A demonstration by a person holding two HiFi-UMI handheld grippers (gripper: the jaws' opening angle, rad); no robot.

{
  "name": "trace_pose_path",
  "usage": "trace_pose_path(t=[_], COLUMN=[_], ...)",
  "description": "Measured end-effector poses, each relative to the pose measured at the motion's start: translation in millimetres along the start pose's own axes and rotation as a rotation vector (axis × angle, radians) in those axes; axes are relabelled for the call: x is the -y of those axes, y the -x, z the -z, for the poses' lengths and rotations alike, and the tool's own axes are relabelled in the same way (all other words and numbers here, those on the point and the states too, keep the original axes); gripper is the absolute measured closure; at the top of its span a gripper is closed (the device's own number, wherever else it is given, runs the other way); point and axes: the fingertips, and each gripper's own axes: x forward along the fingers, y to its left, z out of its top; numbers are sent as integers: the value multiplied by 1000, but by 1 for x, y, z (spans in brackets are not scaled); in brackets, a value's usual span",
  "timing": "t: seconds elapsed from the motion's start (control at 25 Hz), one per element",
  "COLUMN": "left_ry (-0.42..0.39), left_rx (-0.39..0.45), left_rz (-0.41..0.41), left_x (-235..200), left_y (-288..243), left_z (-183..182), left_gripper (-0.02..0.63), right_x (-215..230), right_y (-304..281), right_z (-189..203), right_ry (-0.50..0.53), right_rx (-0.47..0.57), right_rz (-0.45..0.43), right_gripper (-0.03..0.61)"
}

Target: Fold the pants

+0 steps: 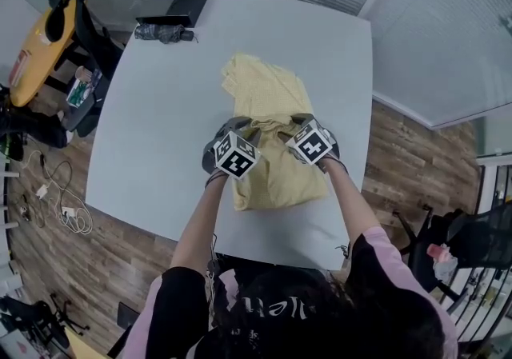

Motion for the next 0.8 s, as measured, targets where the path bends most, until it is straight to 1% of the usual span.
trace_pose_path(t=[0.08, 0.2, 0.24, 0.4, 0.56, 0.72, 0.8], left_ry=[15, -33, -34, 59, 100, 198, 231], left_rx=[15, 24, 40, 154, 236, 329, 356], left_rz=[11, -2, -7, -26, -57, -45, -41], left_x=[-1, -1, -1, 2, 14, 35, 48], left_y=[8, 25, 32, 63, 99, 132, 146], left_z=[-2, -4, -7, -25, -40, -49, -50], left_gripper=[445, 445, 445, 445, 445, 445, 445], right_x=[-1, -1, -1, -7, -29, -50, -60], right_y=[7, 24, 31, 62, 99, 132, 145], right_z=[-3, -9, -11, -21, -29, -27, -23], right_ry=[-1, -22, -25, -36, -85, -113, -122], right_rx=[10, 53, 71, 161, 255, 332, 357], right_rz=[10, 33, 40, 66, 38, 51, 56], right_gripper=[339, 333, 333, 333, 335, 373, 391])
